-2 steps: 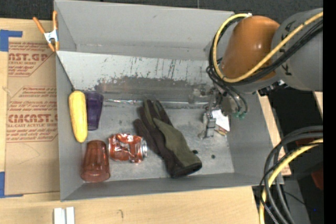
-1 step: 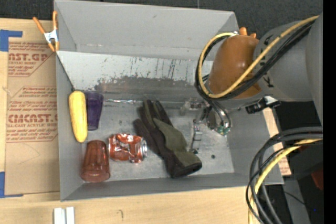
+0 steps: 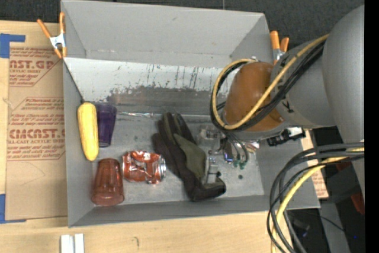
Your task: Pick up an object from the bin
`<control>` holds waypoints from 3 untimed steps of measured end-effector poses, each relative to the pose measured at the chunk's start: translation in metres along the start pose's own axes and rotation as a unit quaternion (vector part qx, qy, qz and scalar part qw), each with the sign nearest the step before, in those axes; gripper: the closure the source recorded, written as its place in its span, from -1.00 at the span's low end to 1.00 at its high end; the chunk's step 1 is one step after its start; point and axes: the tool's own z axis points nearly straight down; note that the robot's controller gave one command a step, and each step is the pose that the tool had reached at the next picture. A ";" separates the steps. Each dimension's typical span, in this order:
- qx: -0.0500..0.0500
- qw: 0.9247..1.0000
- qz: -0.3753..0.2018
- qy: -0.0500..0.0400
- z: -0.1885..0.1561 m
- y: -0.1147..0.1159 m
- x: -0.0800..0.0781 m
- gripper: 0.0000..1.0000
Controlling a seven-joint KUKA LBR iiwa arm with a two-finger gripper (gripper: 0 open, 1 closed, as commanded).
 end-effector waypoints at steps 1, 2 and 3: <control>0.000 0.995 0.097 0.002 0.003 0.007 -0.012 1.00; 0.000 0.995 0.097 0.002 0.003 0.007 -0.012 1.00; 0.001 0.995 0.096 0.006 -0.036 0.008 -0.008 1.00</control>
Offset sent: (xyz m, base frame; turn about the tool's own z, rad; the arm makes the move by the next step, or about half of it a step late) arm 0.0000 0.0000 0.0000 0.0000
